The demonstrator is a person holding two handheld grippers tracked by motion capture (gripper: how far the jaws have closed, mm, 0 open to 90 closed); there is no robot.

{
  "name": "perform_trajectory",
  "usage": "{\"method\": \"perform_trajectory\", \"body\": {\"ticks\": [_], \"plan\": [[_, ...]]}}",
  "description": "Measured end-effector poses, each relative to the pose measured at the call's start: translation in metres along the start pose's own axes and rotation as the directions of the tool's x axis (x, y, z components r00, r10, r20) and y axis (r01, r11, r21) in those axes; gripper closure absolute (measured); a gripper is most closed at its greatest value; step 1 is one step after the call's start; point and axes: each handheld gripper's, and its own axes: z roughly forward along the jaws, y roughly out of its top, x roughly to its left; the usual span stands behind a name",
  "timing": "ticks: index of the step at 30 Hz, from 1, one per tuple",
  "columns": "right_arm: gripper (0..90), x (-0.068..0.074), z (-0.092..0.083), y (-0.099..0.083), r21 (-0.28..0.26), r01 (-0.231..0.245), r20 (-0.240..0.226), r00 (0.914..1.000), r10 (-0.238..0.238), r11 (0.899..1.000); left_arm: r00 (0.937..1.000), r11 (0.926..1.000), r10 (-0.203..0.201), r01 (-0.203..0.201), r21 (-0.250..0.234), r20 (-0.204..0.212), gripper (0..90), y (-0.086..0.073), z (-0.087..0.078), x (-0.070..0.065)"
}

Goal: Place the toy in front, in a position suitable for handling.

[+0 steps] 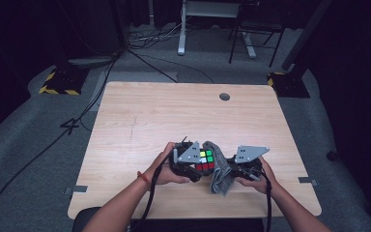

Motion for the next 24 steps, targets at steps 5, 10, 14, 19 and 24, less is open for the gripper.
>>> {"method": "perform_trajectory", "body": {"ticks": [5, 10, 14, 19, 24], "plan": [[82.5, 0.006, -0.003, 0.003, -0.021, 0.012, -0.025, 0.9996, -0.012, 1.000, 0.9998, 0.9997, -0.011, 0.012, 0.023, -0.016, 33.7, -0.006, 0.000, 0.008], [82.5, 0.006, -0.009, 0.007, -0.084, 0.005, -0.009, 0.9999, -0.005, 0.996, 0.9998, 0.9985, 0.014, -0.015, 0.054, 0.016, 33.7, -0.006, 0.006, 0.001], [82.4, 0.002, -0.012, 0.008, -0.093, -0.006, 0.016, 0.9998, 0.007, 0.996, 0.9985, 0.9975, 0.039, -0.041, 0.058, 0.038, 33.6, -0.002, 0.011, -0.008], [82.4, -0.001, -0.005, 0.004, -0.031, -0.012, 0.030, 0.9995, 0.013, 0.999, 0.9965, 0.9992, 0.033, -0.034, 0.018, 0.077, 33.6, 0.001, 0.008, -0.010], [82.4, -0.001, 0.002, 0.000, 0.005, -0.023, 0.011, 0.9997, 0.023, 1.000, 0.9975, 0.9996, 0.027, -0.027, -0.001, 0.065, 33.6, 0.003, 0.003, -0.007]]}}
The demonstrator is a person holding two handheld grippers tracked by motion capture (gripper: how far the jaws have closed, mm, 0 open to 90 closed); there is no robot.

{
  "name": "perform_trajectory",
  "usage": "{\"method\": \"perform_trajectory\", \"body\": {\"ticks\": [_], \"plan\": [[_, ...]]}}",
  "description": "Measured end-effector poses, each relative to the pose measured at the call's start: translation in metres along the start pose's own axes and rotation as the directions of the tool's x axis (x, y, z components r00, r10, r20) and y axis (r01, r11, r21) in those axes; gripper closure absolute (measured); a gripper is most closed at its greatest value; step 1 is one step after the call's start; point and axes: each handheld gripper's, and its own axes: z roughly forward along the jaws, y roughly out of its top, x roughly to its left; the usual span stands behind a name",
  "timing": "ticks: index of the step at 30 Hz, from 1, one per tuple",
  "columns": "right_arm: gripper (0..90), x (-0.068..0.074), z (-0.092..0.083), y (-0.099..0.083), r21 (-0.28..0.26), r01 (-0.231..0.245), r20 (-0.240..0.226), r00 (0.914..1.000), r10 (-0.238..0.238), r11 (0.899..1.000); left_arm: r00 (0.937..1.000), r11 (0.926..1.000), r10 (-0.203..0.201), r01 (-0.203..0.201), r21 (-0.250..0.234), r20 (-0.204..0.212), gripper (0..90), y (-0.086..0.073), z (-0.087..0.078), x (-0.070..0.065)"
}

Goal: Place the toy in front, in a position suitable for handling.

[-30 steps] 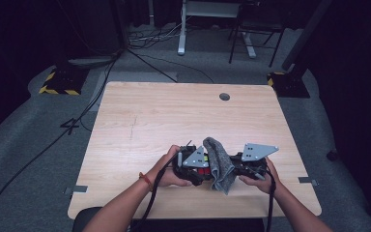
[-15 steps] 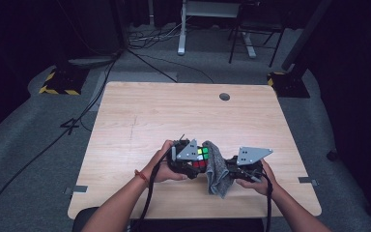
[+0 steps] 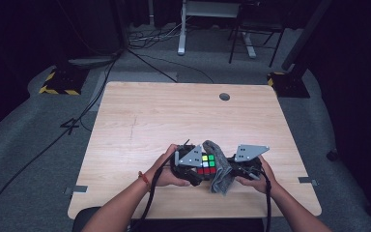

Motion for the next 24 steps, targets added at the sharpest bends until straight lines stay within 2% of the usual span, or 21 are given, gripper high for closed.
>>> {"method": "perform_trajectory", "body": {"ticks": [2, 5, 7, 9, 11, 15, 19, 21, 23, 24], "plan": [[82.4, 0.002, 0.003, -0.001, 0.017, 0.000, -0.018, 0.9998, 0.000, 1.000, 0.9995, 0.9999, -0.001, 0.001, 0.013, -0.032, 33.6, -0.001, -0.001, 0.001], [82.4, 0.007, 0.007, -0.002, 0.034, 0.019, -0.019, 0.9996, -0.019, 0.999, 0.9983, 0.9989, 0.013, -0.010, 0.045, -0.057, 33.6, -0.003, -0.001, 0.001], [82.4, 0.008, 0.003, 0.000, 0.008, 0.027, -0.020, 0.9994, -0.026, 1.000, 0.9977, 0.9980, 0.013, -0.008, 0.063, -0.066, 33.6, -0.004, -0.001, 0.001], [82.4, 0.007, -0.002, 0.003, -0.032, 0.010, -0.033, 0.9994, -0.011, 0.999, 0.9973, 0.9974, 0.005, 0.001, 0.073, -0.073, 33.6, -0.007, 0.001, 0.004], [82.4, 0.007, -0.007, 0.006, -0.067, 0.012, -0.029, 0.9995, -0.014, 0.998, 0.9976, 0.9964, 0.004, 0.002, 0.084, -0.069, 33.6, -0.008, 0.004, 0.004], [82.4, 0.005, -0.009, 0.007, -0.087, 0.015, -0.012, 0.9998, -0.016, 0.996, 0.9988, 0.9962, -0.004, 0.009, 0.087, -0.049, 33.6, -0.010, 0.007, 0.004], [82.4, 0.000, -0.007, 0.005, -0.068, -0.001, -0.002, 1.0000, 0.001, 0.998, 0.9994, 0.9950, 0.011, -0.008, 0.100, -0.033, 33.6, -0.010, 0.013, 0.002], [82.4, -0.002, -0.006, 0.004, -0.057, -0.011, 0.002, 0.9999, 0.011, 0.998, 0.9997, 0.9954, 0.012, -0.009, 0.096, -0.024, 33.6, -0.010, 0.013, 0.003], [82.4, -0.003, -0.004, 0.004, -0.052, -0.013, 0.003, 0.9999, 0.013, 0.999, 0.9993, 0.9941, 0.019, -0.016, 0.107, -0.033, 33.6, -0.010, 0.011, 0.002], [82.4, -0.003, -0.003, 0.005, -0.044, -0.013, 0.003, 0.9999, 0.013, 0.999, 0.9996, 0.9952, 0.016, -0.014, 0.097, -0.025, 33.6, -0.010, 0.010, 0.001]]}}
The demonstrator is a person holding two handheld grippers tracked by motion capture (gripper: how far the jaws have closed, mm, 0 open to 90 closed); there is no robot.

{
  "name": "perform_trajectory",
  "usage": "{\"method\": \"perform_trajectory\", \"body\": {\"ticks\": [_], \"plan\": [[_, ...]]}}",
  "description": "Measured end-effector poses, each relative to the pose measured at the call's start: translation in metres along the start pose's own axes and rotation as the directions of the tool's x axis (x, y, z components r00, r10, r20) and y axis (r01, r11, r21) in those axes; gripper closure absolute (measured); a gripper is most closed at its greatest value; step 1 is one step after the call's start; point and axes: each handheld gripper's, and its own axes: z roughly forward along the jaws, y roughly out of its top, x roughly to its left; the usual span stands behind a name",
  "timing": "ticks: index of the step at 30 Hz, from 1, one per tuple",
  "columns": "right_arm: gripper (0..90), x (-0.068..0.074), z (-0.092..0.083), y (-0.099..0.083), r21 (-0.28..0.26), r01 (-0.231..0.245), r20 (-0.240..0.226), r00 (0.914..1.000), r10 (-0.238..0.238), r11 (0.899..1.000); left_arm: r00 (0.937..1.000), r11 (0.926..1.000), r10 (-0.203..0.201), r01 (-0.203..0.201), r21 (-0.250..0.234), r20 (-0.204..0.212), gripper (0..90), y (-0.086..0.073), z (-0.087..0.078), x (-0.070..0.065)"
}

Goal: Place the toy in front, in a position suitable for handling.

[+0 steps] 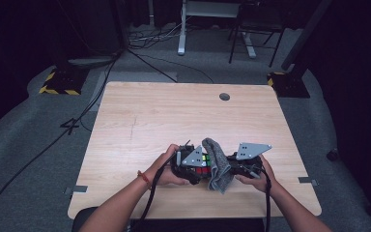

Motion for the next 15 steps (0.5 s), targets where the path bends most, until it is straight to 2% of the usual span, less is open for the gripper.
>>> {"method": "perform_trajectory", "body": {"ticks": [5, 8, 12, 13, 15], "plan": [[82.4, 0.001, 0.008, 0.002, 0.028, 0.018, 0.032, 0.9993, -0.019, 0.999, 1.0000, 0.9995, 0.001, -0.001, -0.031, -0.008, 33.6, 0.004, -0.005, -0.005], [82.4, 0.001, 0.011, -0.002, 0.061, 0.009, 0.020, 0.9998, -0.010, 0.998, 0.9999, 0.9986, -0.012, 0.012, -0.051, -0.004, 33.6, 0.005, -0.007, -0.003], [82.3, 0.002, 0.018, -0.010, 0.116, 0.005, -0.010, 0.9999, -0.004, 0.993, 0.9998, 0.9993, -0.013, 0.013, -0.037, -0.014, 33.7, 0.003, -0.007, 0.000], [82.3, 0.002, 0.018, -0.012, 0.134, 0.011, -0.005, 0.9999, -0.011, 0.991, 0.9998, 0.9993, -0.012, 0.012, -0.035, -0.016, 33.6, 0.002, -0.007, 0.001], [82.3, -0.002, 0.014, -0.013, 0.130, 0.000, 0.003, 1.0000, 0.000, 0.991, 0.9994, 0.9997, -0.016, 0.015, -0.018, -0.030, 33.6, -0.001, -0.007, 0.003]]}}
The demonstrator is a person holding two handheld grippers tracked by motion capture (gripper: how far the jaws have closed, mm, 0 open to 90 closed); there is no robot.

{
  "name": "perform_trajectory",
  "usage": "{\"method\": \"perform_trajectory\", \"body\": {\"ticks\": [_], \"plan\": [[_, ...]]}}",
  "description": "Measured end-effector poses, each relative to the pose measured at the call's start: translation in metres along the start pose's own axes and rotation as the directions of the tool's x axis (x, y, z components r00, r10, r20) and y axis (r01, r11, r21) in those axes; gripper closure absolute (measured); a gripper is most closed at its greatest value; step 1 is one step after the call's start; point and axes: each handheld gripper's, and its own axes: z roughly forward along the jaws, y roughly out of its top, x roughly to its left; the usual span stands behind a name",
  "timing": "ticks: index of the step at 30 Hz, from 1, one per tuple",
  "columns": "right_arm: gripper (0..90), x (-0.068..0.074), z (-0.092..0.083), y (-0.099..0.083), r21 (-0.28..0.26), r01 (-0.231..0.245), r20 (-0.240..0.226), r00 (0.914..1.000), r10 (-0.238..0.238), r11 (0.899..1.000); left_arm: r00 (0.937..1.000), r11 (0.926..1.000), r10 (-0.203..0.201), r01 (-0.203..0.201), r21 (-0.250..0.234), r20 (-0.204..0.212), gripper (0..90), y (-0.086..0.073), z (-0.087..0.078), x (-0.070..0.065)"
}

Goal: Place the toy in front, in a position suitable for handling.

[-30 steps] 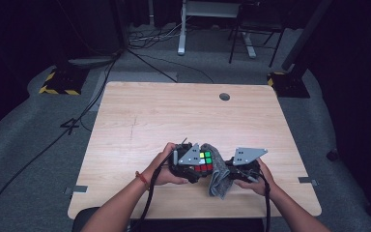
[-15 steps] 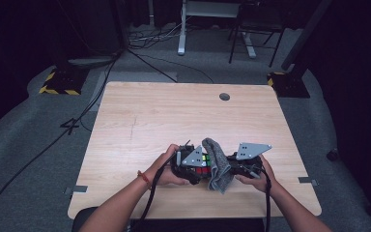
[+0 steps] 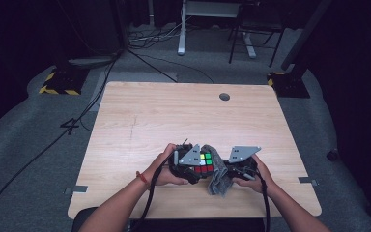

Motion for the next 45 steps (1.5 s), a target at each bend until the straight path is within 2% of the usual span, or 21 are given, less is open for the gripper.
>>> {"method": "perform_trajectory", "body": {"ticks": [4, 6, 8, 11, 12, 14, 16, 19, 20, 22, 25, 29, 30, 33, 36, 38, 41, 43, 45], "plan": [[81.9, -0.012, -0.009, -0.005, -0.006, -0.032, 0.030, 0.9990, 0.032, 0.999, 0.9995, 0.9994, -0.032, 0.032, 0.014, -0.006, 33.6, -0.007, 0.000, 0.007], [81.8, -0.018, -0.013, -0.010, -0.003, -0.051, 0.046, 0.9976, 0.051, 0.999, 0.9994, 0.9992, -0.033, 0.033, 0.024, -0.006, 33.6, -0.010, 0.002, 0.008], [81.8, -0.022, -0.016, -0.012, 0.011, -0.047, 0.073, 0.9963, 0.046, 0.999, 0.9993, 0.9989, -0.036, 0.036, 0.028, -0.003, 33.6, -0.012, 0.004, 0.009], [81.8, -0.029, -0.017, -0.017, 0.009, -0.071, 0.079, 0.9945, 0.070, 0.997, 0.9988, 0.9981, -0.047, 0.047, 0.040, 0.012, 33.6, -0.013, 0.009, 0.008], [81.8, -0.031, -0.018, -0.019, 0.012, -0.077, 0.080, 0.9939, 0.076, 0.997, 0.9991, 0.9982, -0.038, 0.037, 0.046, 0.017, 33.6, -0.013, 0.011, 0.007], [81.7, -0.031, -0.019, -0.021, 0.007, -0.087, 0.070, 0.9939, 0.086, 0.996, 0.9983, 0.9982, -0.042, 0.040, 0.044, 0.041, 33.6, -0.014, 0.014, 0.006], [81.7, -0.029, -0.021, -0.021, -0.012, -0.080, 0.053, 0.9953, 0.080, 0.997, 0.9984, 0.9985, -0.035, 0.033, 0.043, 0.044, 33.6, -0.013, 0.015, 0.005], [81.4, -0.023, -0.019, -0.016, -0.004, -0.055, 0.054, 0.9970, 0.056, 0.998, 0.9975, 0.9995, -0.029, 0.028, 0.015, 0.064, 33.6, -0.010, 0.014, 0.003], [81.3, -0.022, -0.017, -0.015, 0.007, -0.050, 0.046, 0.9977, 0.050, 0.999, 0.9986, 0.9995, -0.018, 0.017, 0.027, 0.050, 33.6, -0.009, 0.013, 0.002], [81.1, -0.020, -0.011, -0.015, 0.066, -0.032, 0.072, 0.9970, 0.027, 0.997, 0.9986, 0.9994, -0.017, 0.016, 0.031, 0.051, 33.6, -0.010, 0.013, 0.001], [80.4, -0.023, -0.010, -0.018, 0.071, -0.047, 0.067, 0.9969, 0.042, 0.996, 0.9990, 0.9990, -0.024, 0.023, 0.039, 0.037, 33.6, -0.013, 0.012, 0.004], [79.0, -0.032, -0.005, -0.026, 0.103, -0.065, 0.105, 0.9930, 0.054, 0.993, 0.9985, 0.9970, -0.047, 0.046, 0.062, 0.028, 33.6, -0.019, 0.012, 0.009], [78.3, -0.034, -0.004, -0.029, 0.118, -0.068, 0.113, 0.9921, 0.055, 0.991, 0.9989, 0.9972, -0.039, 0.037, 0.066, 0.027, 33.6, -0.020, 0.013, 0.010], [74.5, -0.044, -0.005, -0.036, 0.111, -0.091, 0.109, 0.9909, 0.079, 0.990, 0.9980, 0.9954, -0.058, 0.056, 0.078, 0.025, 33.6, -0.024, 0.013, 0.014], [70.2, -0.055, -0.010, -0.044, 0.091, -0.123, 0.122, 0.9863, 0.111, 0.988, 0.9970, 0.9937, -0.072, 0.070, 0.087, 0.026, 33.6, -0.029, 0.015, 0.015], [67.6, -0.061, -0.013, -0.047, 0.088, -0.137, 0.132, 0.9833, 0.125, 0.987, 0.9977, 0.9932, -0.065, 0.063, 0.098, 0.020, 33.6, -0.030, 0.015, 0.015], [69.4, -0.065, -0.017, -0.051, 0.081, -0.152, 0.151, 0.9788, 0.138, 0.985, 0.9969, 0.9931, -0.075, 0.073, 0.092, 0.024, 33.6, -0.032, 0.016, 0.016], [71.2, -0.065, -0.018, -0.051, 0.092, -0.143, 0.154, 0.9798, 0.128, 0.985, 0.9975, 0.9928, -0.066, 0.064, 0.101, 0.024, 33.6, -0.031, 0.016, 0.017], [71.2, -0.064, -0.016, -0.051, 0.095, -0.145, 0.153, 0.9796, 0.130, 0.985, 0.9968, 0.9934, -0.073, 0.070, 0.090, 0.032, 33.6, -0.032, 0.016, 0.017]]}}
